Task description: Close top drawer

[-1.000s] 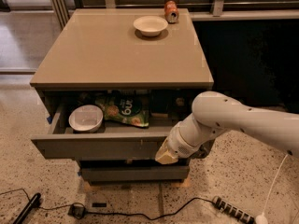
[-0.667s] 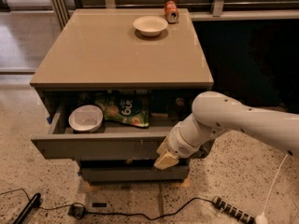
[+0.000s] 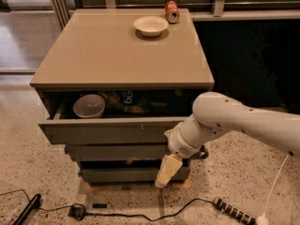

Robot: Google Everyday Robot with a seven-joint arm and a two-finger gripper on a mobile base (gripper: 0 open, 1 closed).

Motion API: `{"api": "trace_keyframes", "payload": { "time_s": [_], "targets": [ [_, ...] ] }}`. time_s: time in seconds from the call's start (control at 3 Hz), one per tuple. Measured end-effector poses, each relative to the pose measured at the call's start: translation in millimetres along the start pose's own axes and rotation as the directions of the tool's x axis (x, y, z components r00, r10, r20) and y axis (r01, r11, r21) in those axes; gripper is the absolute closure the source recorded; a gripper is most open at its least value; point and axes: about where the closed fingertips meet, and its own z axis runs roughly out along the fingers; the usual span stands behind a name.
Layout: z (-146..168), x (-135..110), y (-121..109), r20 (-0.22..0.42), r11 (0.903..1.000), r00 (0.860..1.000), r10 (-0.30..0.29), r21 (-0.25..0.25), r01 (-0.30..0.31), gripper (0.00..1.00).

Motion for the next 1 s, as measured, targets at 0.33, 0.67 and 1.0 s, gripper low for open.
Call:
{"api": "trace_keyframes", "payload": {
  "time_s": [0.33, 0.67, 1.0],
  "targets": [
    [0.0, 0.0, 0.0, 0.000, 1.0000, 1.000, 0.000, 0.000, 0.000, 0.24],
    [0.0, 0.0, 0.1, 0.000, 1.0000, 1.000, 0.000, 0.000, 0.000, 0.47],
    [3.3, 2.8, 5.7, 0.007, 0.9996, 1.000, -0.001, -0.027, 0.001, 0.71]
  ]
}}
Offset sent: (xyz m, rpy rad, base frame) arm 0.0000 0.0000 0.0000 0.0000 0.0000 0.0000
